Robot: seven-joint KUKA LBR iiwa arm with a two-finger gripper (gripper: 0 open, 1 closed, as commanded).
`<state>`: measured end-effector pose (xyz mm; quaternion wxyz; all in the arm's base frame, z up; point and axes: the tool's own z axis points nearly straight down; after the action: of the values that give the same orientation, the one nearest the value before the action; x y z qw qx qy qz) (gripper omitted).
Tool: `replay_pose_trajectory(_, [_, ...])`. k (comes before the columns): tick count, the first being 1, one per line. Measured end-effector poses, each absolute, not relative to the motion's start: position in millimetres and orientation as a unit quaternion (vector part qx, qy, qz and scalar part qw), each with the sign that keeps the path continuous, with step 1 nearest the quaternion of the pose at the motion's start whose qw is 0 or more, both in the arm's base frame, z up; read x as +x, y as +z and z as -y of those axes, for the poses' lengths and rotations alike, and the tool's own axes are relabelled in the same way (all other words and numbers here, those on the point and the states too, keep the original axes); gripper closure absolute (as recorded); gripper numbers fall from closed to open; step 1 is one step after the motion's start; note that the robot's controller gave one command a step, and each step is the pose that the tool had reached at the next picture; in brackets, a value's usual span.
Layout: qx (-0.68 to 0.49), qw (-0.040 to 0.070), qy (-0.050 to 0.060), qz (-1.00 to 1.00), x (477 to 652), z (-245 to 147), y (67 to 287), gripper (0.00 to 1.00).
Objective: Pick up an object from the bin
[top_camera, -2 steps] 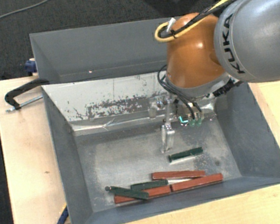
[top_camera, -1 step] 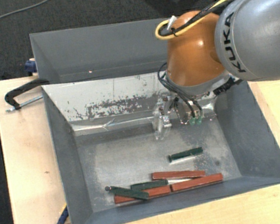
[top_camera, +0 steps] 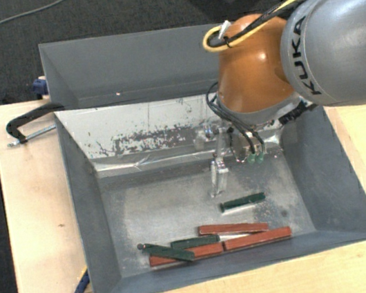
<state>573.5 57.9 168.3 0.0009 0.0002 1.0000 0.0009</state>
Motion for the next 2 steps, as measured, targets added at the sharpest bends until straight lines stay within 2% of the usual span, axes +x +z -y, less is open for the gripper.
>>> replay_pose_trajectory(1, [-0.107, -0.001, 0.000, -0.994, 531.1, -4.0, 71.6, 0.00])
replay_pose_trajectory(2, [-0.108, 0.001, 0.001, -0.994, 532.6, -5.7, 73.9, 1.00])
